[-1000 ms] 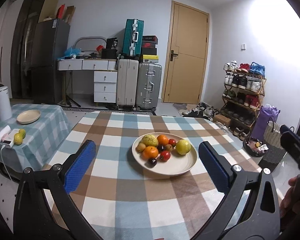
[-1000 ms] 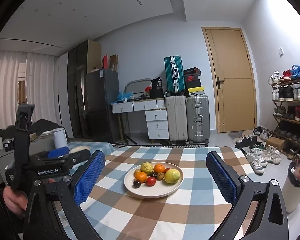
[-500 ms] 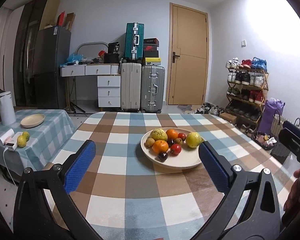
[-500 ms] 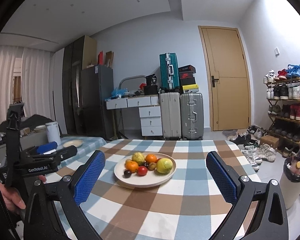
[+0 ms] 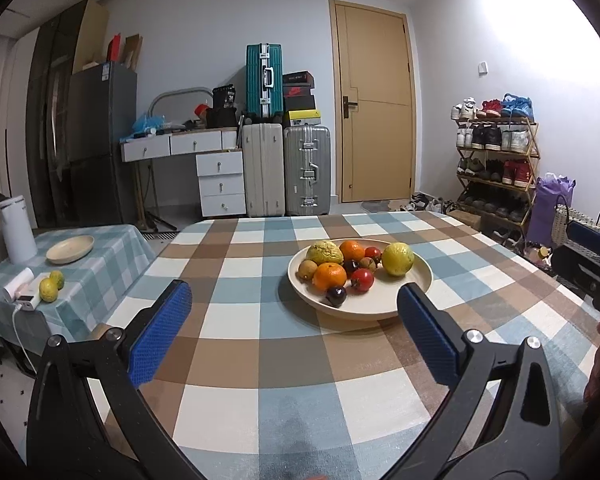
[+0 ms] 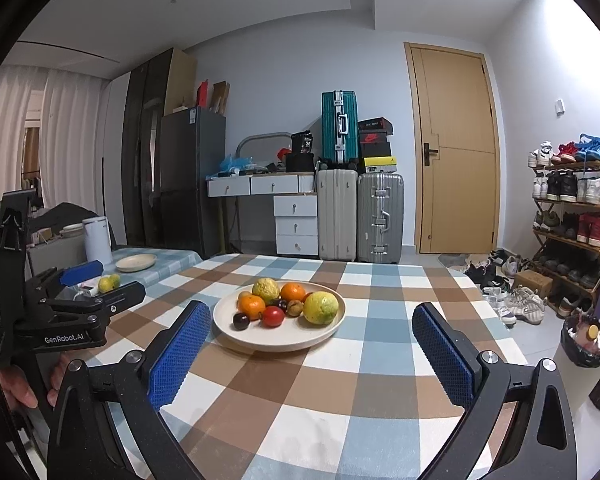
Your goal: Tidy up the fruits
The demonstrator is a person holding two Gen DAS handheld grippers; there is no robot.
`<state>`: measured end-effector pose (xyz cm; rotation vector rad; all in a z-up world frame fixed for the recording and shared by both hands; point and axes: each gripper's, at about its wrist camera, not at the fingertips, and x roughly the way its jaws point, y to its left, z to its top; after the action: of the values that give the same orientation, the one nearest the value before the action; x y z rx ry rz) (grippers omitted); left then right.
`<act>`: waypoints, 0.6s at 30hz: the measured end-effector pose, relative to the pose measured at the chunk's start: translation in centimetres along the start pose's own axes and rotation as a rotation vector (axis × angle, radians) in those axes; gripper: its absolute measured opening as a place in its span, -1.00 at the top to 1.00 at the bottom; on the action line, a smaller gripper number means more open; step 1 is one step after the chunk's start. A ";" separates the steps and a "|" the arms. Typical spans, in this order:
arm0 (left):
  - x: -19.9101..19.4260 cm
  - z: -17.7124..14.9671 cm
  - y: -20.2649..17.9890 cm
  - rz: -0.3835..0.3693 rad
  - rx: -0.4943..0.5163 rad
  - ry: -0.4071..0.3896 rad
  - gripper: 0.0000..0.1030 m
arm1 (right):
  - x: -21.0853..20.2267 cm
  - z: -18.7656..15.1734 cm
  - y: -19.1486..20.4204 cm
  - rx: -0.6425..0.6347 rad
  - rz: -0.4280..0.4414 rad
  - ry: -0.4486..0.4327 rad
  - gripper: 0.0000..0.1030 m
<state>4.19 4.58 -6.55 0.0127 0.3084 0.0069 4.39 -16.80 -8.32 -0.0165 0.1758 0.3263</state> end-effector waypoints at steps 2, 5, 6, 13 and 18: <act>0.1 -0.1 0.2 -0.006 -0.009 0.004 -1.00 | 0.1 0.1 0.1 -0.003 0.003 0.002 -1.00; 0.7 0.0 0.6 -0.019 -0.024 0.029 -1.00 | 0.6 -0.1 0.1 -0.001 0.017 0.026 -1.00; 0.9 0.0 0.7 -0.020 -0.028 0.039 -1.00 | 1.1 -0.2 0.1 -0.001 0.016 0.054 -1.00; 0.8 -0.1 0.3 -0.023 -0.011 0.013 -1.00 | 1.7 -0.5 0.5 -0.020 0.024 0.085 -1.00; 0.9 0.0 0.4 -0.024 -0.012 0.011 -1.00 | 2.1 -0.6 0.4 -0.019 0.033 0.097 -1.00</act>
<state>5.05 4.97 -6.86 -0.0026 0.3197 -0.0149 6.09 -15.75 -9.28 -0.0487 0.2690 0.3604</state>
